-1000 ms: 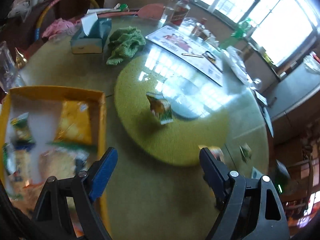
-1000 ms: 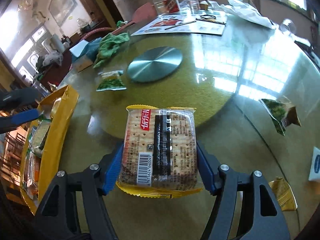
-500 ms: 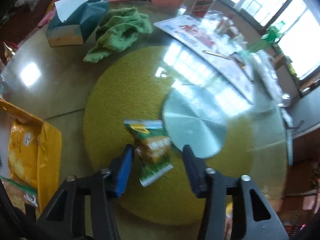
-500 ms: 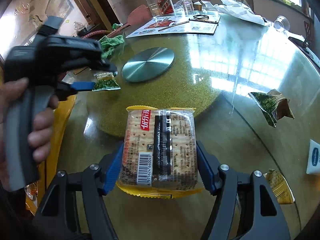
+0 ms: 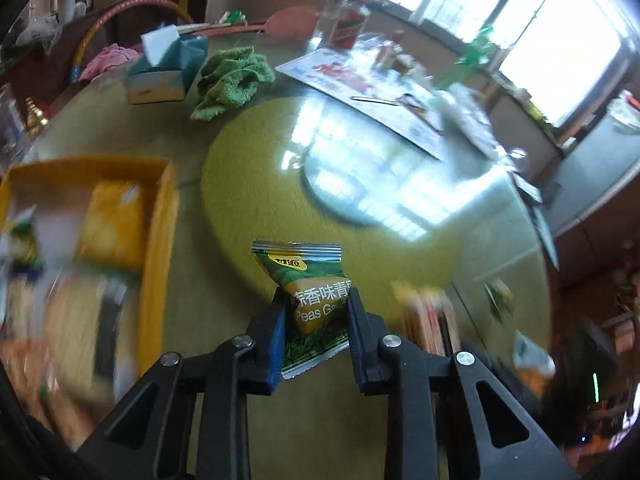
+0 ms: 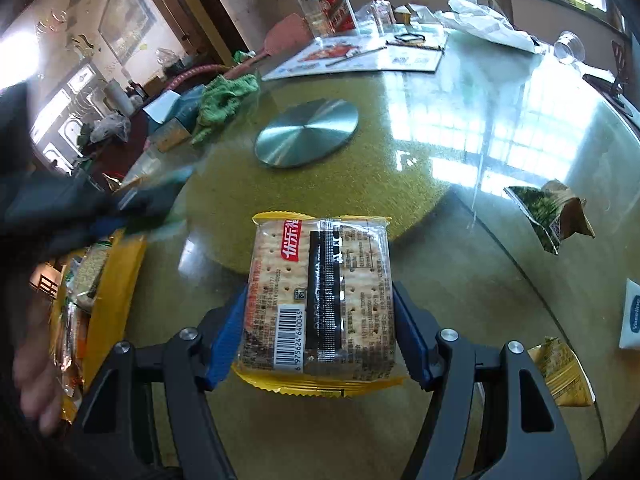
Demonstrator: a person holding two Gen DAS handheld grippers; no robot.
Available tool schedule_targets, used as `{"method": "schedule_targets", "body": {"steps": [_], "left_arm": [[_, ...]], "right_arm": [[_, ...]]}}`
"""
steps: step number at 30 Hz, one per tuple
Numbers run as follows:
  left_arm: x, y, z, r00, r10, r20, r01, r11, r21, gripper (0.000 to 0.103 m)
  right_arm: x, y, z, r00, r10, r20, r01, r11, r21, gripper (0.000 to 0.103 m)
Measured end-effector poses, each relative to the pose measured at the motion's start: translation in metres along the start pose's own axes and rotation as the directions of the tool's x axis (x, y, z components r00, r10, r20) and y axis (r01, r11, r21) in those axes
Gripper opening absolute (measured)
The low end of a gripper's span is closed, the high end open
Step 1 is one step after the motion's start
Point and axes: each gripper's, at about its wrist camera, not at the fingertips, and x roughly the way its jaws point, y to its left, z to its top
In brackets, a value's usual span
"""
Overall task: Organize snacks
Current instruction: 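Carry both packs into the tray and open both grippers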
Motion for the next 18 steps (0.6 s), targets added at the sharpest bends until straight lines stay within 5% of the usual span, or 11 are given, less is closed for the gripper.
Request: {"method": "schedule_targets", "body": {"steps": [4, 8, 13, 15, 18], "left_arm": [[-0.061, 0.023, -0.047, 0.996, -0.059, 0.072, 0.061, 0.998, -0.017, 0.026], [-0.109, 0.068, -0.073, 0.982, 0.029, 0.189, -0.019, 0.998, -0.058, 0.026], [-0.126, 0.131, -0.076, 0.953, 0.202, 0.227, -0.171, 0.974, -0.146, 0.026], [-0.128, 0.134, -0.077, 0.939, 0.223, 0.262, -0.194, 0.972, -0.132, 0.026], [-0.127, 0.143, -0.084, 0.947, 0.186, 0.261, -0.155, 0.979, -0.135, 0.026]], "right_arm": [[-0.008, 0.009, -0.002, 0.998, 0.049, 0.033, -0.048, 0.998, -0.044, 0.069], [-0.015, 0.024, -0.005, 0.988, 0.15, 0.046, -0.146, 0.985, -0.087, 0.069], [-0.023, 0.061, -0.008, 0.98, 0.197, 0.021, -0.191, 0.968, -0.165, 0.069], [-0.03, 0.087, -0.008, 0.975, 0.22, 0.009, -0.213, 0.951, -0.223, 0.069], [-0.035, 0.127, -0.005, 0.968, 0.248, -0.022, -0.244, 0.928, -0.281, 0.069]]}}
